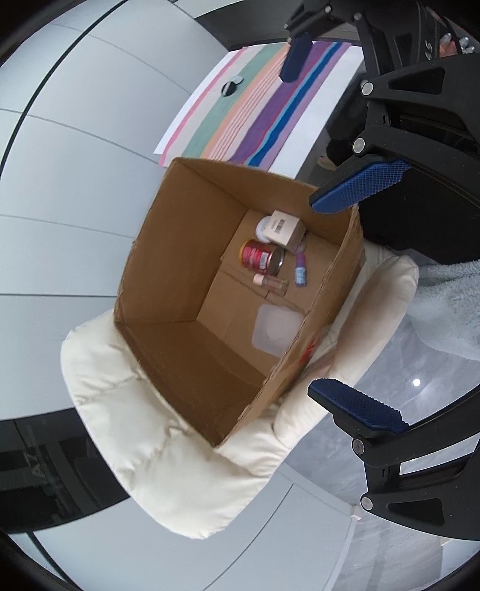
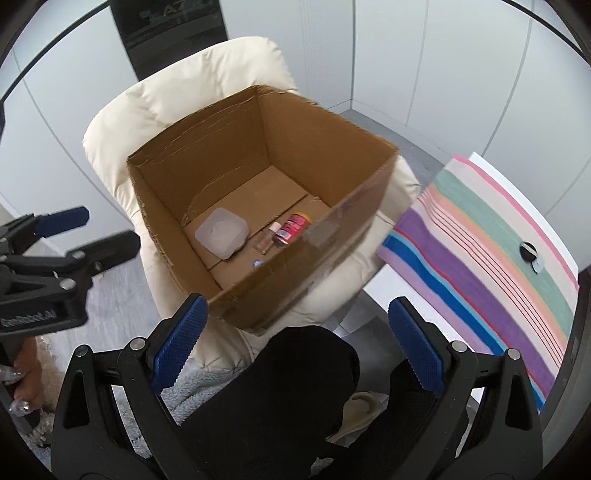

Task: Organize objects
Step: 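Withdraw both tools from the box back toward the towel, then grasp the blue compact with the right gripper while the left grasps the black puff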

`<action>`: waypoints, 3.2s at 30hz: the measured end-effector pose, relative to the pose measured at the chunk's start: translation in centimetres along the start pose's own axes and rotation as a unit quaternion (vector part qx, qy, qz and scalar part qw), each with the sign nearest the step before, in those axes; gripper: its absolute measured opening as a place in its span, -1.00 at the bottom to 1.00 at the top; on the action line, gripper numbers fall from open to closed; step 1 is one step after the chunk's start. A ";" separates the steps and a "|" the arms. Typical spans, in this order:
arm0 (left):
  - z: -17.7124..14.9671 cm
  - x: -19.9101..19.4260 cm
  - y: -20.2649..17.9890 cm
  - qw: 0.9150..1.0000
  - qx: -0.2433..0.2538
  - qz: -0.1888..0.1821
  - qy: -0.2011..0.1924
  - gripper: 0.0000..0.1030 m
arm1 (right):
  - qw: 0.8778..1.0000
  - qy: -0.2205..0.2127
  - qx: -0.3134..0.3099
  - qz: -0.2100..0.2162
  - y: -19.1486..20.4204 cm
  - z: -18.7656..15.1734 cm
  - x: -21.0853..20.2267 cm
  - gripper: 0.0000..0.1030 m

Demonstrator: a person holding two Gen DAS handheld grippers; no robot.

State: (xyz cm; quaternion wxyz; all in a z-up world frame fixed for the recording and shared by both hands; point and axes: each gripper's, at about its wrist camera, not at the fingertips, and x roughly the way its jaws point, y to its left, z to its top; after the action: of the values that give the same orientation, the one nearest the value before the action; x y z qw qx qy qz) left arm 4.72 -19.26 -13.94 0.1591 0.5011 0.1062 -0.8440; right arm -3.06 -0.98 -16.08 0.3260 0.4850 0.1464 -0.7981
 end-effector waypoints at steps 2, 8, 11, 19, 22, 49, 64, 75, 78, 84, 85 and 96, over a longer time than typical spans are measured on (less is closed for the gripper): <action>-0.3 0.3 -0.3 1.000 0.006 0.000 0.004 0.79 | 1.000 -0.006 0.008 -0.007 -0.9 -0.4 -0.6 0.94; -0.1 1.2 -3.0 0.999 0.034 -0.005 0.009 0.79 | 0.998 -0.018 0.051 -0.020 -4.4 -1.3 -1.9 0.94; 0.1 1.6 -4.9 0.999 0.051 -0.016 0.009 0.79 | 0.996 -0.021 0.076 -0.034 -6.6 -2.1 -2.5 0.94; 1.8 3.0 -12.7 0.991 0.117 -0.060 0.017 0.79 | 0.986 -0.024 0.149 -0.077 -13.6 -5.1 -4.5 0.94; 2.3 3.4 -16.4 0.986 0.148 -0.078 0.018 0.79 | 0.979 -0.022 0.181 -0.095 -16.7 -6.7 -5.3 0.94; 8.4 12.7 -44.3 0.931 0.307 -0.196 0.014 0.79 | 0.939 -0.019 0.303 -0.162 -40.6 -11.6 -0.3 0.94; 12.7 30.5 -55.2 0.948 0.237 -0.202 0.067 0.79 | 0.949 -0.017 0.279 -0.147 -51.5 -8.3 12.4 0.93; 15.2 34.8 -54.3 0.955 0.185 -0.212 0.101 0.79 | 0.981 -0.038 0.135 -0.132 -55.2 -5.0 19.1 0.57; 15.0 35.1 -54.3 0.952 0.195 -0.212 0.107 0.79 | 0.981 -0.049 0.136 -0.131 -55.2 -5.0 18.3 -0.24; 14.4 35.2 -55.7 0.949 0.211 -0.210 0.104 0.79 | 0.974 -0.060 0.178 -0.126 -55.8 -6.2 17.3 -0.25; 14.4 35.1 -56.0 0.948 0.211 -0.212 0.105 0.79 | 0.972 -0.062 0.186 -0.126 -56.0 -6.5 17.0 -0.25; 13.3 34.6 -60.2 0.954 0.269 -0.131 0.032 -0.06 | 0.957 -0.022 0.204 -0.207 -55.4 -7.1 17.6 0.34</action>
State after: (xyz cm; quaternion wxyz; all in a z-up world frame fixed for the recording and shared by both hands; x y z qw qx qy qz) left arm -44.14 26.40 -36.85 -0.0970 0.5338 -0.0546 -0.8382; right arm -40.55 37.55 -39.39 0.0509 0.4827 0.0699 -0.8715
